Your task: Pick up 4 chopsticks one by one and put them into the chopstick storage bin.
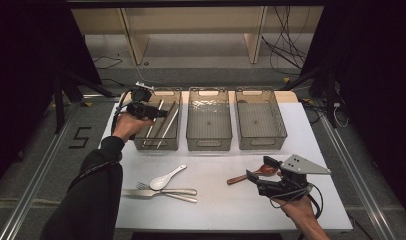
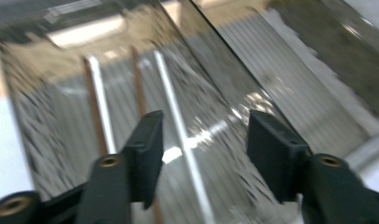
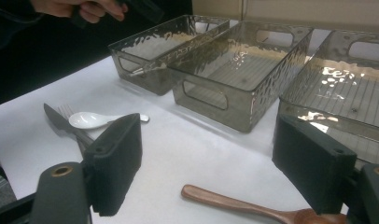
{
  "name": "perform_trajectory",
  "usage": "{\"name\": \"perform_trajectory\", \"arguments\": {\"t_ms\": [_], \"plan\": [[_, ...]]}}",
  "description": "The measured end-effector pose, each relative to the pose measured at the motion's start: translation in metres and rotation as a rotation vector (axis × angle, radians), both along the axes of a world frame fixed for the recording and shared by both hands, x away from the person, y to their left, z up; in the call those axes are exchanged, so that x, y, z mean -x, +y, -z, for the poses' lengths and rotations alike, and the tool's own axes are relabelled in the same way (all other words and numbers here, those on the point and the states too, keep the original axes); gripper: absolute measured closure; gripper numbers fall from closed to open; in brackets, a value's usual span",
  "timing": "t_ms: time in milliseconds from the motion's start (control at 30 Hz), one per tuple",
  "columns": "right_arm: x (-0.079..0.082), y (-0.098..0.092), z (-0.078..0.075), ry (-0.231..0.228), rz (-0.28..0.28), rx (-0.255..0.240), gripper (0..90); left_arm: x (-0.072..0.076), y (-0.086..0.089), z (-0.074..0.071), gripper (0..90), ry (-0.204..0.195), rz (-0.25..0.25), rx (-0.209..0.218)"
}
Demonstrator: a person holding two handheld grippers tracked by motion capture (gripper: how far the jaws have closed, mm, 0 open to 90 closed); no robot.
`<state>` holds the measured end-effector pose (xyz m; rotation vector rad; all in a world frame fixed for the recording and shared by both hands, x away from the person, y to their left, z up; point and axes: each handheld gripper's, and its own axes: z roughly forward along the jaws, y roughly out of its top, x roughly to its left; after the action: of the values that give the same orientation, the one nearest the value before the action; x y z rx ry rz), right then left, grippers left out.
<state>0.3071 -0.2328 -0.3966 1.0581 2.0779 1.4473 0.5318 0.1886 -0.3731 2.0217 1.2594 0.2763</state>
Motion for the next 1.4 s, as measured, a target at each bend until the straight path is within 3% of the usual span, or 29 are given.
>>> {"name": "perform_trajectory", "arguments": {"t_ms": [167,267,367,433,500,1400], "plan": [[0.000,0.000,0.000,-0.001,0.002,0.001,24.8,0.027,-0.003,0.000,36.7,0.015,0.049,0.019],[0.000,0.000,0.000,-0.001,0.002,0.002,24.8,0.043,-0.006,0.000,33.6,0.011,0.079,0.017],[0.000,0.000,-0.001,0.001,0.002,0.000,24.8,0.053,-0.009,0.000,30.8,0.013,0.101,-0.017],[0.000,0.001,-0.001,-0.001,-0.003,0.009,24.8,0.061,-0.010,0.001,29.7,0.007,0.104,-0.005],[0.001,0.001,-0.001,-0.003,-0.005,0.005,24.8,0.066,-0.010,0.003,28.0,0.007,0.114,-0.025],[0.000,-0.001,0.000,0.006,-0.006,0.000,24.8,0.103,-0.023,0.027,17.6,0.017,0.189,-0.085]]}}
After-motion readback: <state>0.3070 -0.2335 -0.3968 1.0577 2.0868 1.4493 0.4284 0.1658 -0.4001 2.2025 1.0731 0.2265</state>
